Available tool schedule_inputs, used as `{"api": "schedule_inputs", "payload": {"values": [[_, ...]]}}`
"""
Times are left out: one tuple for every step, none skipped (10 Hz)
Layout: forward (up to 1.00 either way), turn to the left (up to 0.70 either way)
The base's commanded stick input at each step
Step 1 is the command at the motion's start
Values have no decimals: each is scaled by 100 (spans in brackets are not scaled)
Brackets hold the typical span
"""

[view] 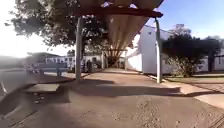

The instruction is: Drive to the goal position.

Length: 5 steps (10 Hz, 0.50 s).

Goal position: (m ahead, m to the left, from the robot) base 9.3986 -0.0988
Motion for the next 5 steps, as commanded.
{"api": "schedule_inputs", "payload": {"values": [[70, 0], [70, 0], [70, 0], [70, 0], [70, 0]]}}
